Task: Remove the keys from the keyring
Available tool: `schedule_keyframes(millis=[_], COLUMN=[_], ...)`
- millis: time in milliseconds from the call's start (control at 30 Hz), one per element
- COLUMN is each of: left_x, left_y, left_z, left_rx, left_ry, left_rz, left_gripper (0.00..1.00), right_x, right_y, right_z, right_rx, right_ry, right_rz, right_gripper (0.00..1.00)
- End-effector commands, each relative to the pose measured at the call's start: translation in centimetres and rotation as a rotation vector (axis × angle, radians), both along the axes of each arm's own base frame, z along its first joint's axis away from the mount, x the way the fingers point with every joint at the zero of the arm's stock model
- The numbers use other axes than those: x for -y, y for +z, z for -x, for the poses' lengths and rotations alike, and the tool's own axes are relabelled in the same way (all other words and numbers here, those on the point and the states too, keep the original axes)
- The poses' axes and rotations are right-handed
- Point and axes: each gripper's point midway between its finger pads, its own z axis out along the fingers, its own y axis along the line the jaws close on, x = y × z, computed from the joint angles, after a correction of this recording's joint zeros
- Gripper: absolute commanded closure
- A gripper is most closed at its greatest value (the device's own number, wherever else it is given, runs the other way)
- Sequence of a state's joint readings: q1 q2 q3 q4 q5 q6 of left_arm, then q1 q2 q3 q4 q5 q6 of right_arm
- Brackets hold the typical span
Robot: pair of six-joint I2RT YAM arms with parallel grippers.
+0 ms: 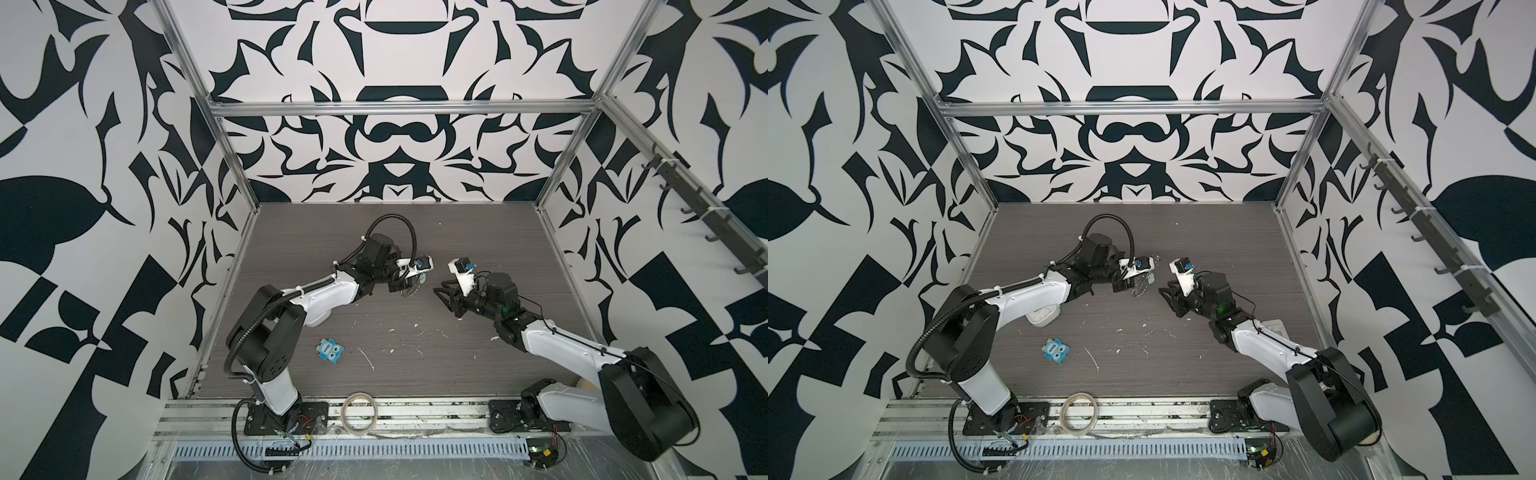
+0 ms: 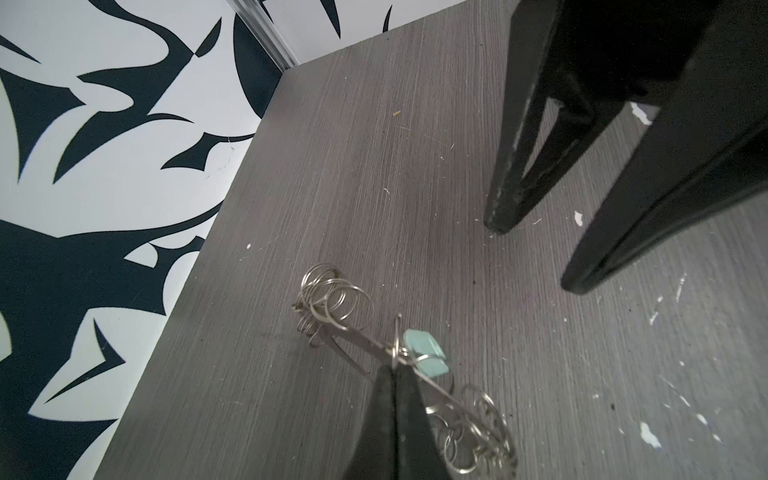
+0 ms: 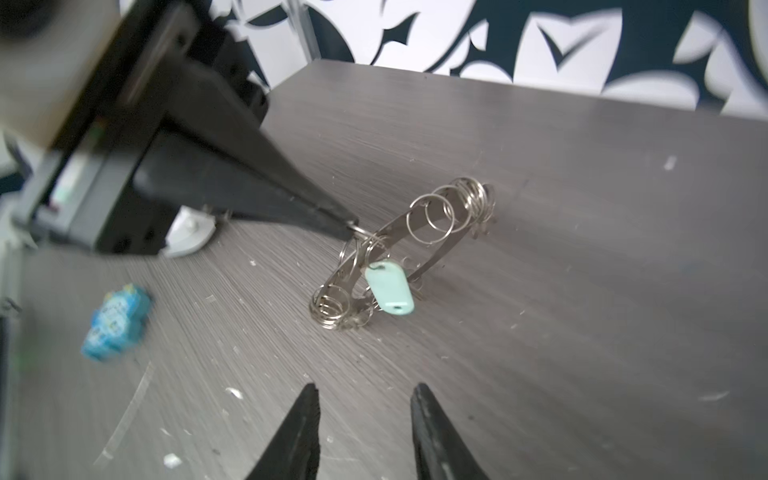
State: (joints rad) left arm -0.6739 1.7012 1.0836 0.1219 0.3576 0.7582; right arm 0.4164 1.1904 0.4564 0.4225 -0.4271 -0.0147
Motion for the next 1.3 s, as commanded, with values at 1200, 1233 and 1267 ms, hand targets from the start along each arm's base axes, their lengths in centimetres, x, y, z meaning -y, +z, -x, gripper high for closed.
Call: schedule_keyframes(millis=[1200,1233,1267], left_x=[-2.8,-2.8,-2.8], left_y=[4.2,4.2,4.3], left_z=[3.1,3.1,3.2], left_rx=[-0.007,-0.007,-0.007], left_ry=[-0.076,-0.077,-0.080], left_rz=[0.060,0.062,0.063], left_gripper=[1.00,1.00,1.00], right_x=[-5.7,-5.9,-6.1], right_y=[7.5,7.4,7.4], right_z=[-1.5,-1.4,-1.4], right_rx=[0.166,0.164,0.164], right_ry=[0.572,0.578,0.582], right_rz=[0.134,0.134,0.134], right_gripper=[0.74,0.74,0.74])
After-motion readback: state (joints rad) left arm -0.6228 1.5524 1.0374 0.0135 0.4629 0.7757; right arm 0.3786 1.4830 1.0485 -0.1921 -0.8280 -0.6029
